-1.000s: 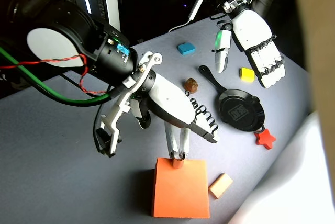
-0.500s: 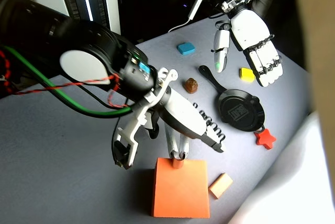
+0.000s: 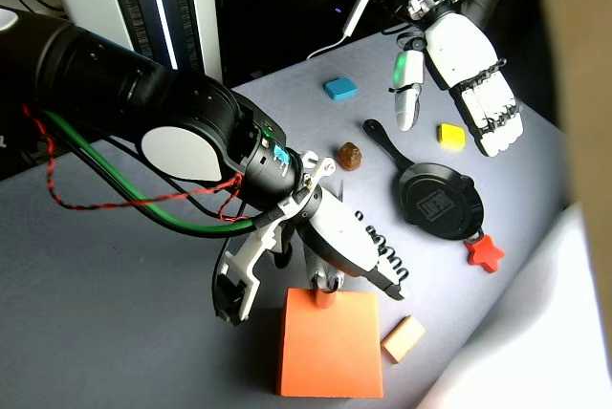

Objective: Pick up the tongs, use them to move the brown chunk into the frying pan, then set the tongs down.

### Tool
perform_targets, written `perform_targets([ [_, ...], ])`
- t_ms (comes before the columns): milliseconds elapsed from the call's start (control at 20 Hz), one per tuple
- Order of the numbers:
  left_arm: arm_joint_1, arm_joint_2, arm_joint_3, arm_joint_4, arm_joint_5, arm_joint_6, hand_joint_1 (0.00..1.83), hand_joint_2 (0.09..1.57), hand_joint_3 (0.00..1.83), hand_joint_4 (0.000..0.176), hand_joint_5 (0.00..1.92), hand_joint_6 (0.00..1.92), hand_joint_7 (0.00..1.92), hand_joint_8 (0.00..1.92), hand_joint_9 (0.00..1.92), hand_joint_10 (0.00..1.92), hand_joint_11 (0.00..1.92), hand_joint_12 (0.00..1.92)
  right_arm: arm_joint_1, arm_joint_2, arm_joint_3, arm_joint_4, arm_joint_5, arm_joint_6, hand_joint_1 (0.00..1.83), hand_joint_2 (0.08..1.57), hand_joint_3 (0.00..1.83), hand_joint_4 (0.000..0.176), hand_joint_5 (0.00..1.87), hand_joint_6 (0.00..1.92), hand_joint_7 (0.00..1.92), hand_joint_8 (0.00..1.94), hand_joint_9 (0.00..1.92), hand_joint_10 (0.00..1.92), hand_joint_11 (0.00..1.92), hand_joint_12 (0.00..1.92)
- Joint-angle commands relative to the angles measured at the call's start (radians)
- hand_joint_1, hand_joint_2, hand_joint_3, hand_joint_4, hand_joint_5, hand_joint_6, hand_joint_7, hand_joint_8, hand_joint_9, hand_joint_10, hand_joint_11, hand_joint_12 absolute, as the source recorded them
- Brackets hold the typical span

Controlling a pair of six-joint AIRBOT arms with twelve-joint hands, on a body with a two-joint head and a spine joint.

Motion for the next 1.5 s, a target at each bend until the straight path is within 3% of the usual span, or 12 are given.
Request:
perform_targets([
  [0,-0.013,0.011,0.001,0.050,-0.076,0.011,0.00,1.21,0.00,0.000,0.01,0.00,0.05,0.00,0.04,0.00,0.00,0.14,-0.002,0.003,0.000,-0.008,0.083,-0.009,1.00,0.90,0.00,0.000,0.03,0.01,0.07,0.02,0.06,0.02,0.02,0.01],
  [300,-0.005,0.011,0.015,0.061,-0.092,-0.028,0.00,1.21,0.00,0.000,0.00,0.00,0.05,0.00,0.04,0.00,0.00,0.15,-0.018,0.000,0.005,-0.008,0.094,-0.009,0.98,0.90,0.00,0.000,0.18,0.03,0.22,0.02,0.19,0.03,0.00,0.68],
  [350,-0.004,0.013,0.017,0.061,-0.098,-0.028,0.00,1.21,0.00,0.000,0.01,0.00,0.04,0.00,0.04,0.00,0.00,0.12,-0.017,0.000,0.005,-0.008,0.094,-0.009,0.98,0.95,0.01,0.000,0.34,0.05,0.39,0.03,0.35,0.06,0.00,1.07],
  [600,0.012,0.025,0.017,0.053,-0.107,-0.033,0.00,1.22,0.00,0.000,0.04,0.00,0.07,0.00,0.06,0.00,0.00,0.14,-0.014,0.000,0.000,-0.008,0.093,0.008,1.01,1.08,0.04,0.000,0.65,0.10,0.72,0.05,0.66,0.13,0.10,1.43],
  [800,0.020,0.031,0.017,0.053,-0.109,-0.043,0.00,1.21,0.00,0.000,0.03,0.00,0.06,0.00,0.04,0.00,0.00,0.12,-0.001,0.009,-0.018,-0.008,0.093,0.008,1.04,1.12,0.03,0.000,0.83,0.13,0.91,0.05,0.83,0.18,0.29,1.43],
  [850,0.018,0.031,0.017,0.053,-0.115,-0.044,0.00,1.21,0.00,0.000,0.03,0.00,0.06,0.00,0.06,0.00,0.00,0.15,0.007,0.010,-0.022,-0.008,0.093,0.011,1.10,1.17,0.01,0.000,0.83,0.98,0.96,0.04,0.87,0.20,0.34,1.48],
  [900,0.015,0.031,0.017,0.053,-0.120,-0.044,0.00,1.21,0.00,0.000,0.04,0.00,0.07,0.00,0.07,0.01,0.00,0.17,0.016,0.012,-0.025,-0.008,0.090,0.016,1.13,1.17,0.00,0.000,0.86,1.14,1.06,0.05,0.94,0.28,0.39,1.53],
  [1000,0.008,0.031,0.016,0.053,-0.127,-0.041,0.00,1.21,0.00,0.000,0.05,0.01,0.08,0.00,0.07,0.01,0.00,0.17,0.036,0.018,-0.033,-0.008,0.076,0.032,1.14,1.16,0.00,0.000,0.89,1.11,1.09,0.05,0.96,0.31,0.42,1.53],
  [1050,0.007,0.031,0.015,0.053,-0.127,-0.041,0.00,1.21,0.00,0.000,0.04,0.00,0.07,0.00,0.06,0.00,0.00,0.15,0.044,0.023,-0.039,-0.008,0.073,0.036,1.20,1.13,0.00,0.000,0.95,1.09,1.00,0.74,0.98,0.34,0.46,1.53],
  [1150,0.004,0.031,0.012,0.053,-0.127,-0.040,0.00,1.21,0.00,0.000,0.04,0.00,0.06,0.00,0.05,0.00,0.00,0.14,0.063,0.039,-0.063,-0.007,0.070,0.049,1.20,1.15,0.00,0.000,0.93,1.15,0.93,1.00,0.99,0.39,0.49,1.54],
  [1400,0.004,0.031,0.009,0.053,-0.127,-0.038,0.00,1.21,0.00,0.000,0.04,0.00,0.07,0.00,0.06,0.00,0.00,0.15,0.116,0.106,-0.167,-0.007,0.011,0.163,1.21,1.14,0.00,0.007,0.94,1.12,0.96,0.95,0.99,0.47,0.53,1.56],
  [1450,0.003,0.031,0.010,0.053,-0.127,-0.038,0.00,1.21,0.00,0.000,0.05,0.00,0.06,0.00,0.06,0.00,0.00,0.15,0.124,0.117,-0.184,-0.008,-0.007,0.207,1.15,1.15,0.00,0.000,0.91,1.10,1.00,0.55,0.97,0.48,0.52,1.55],
])
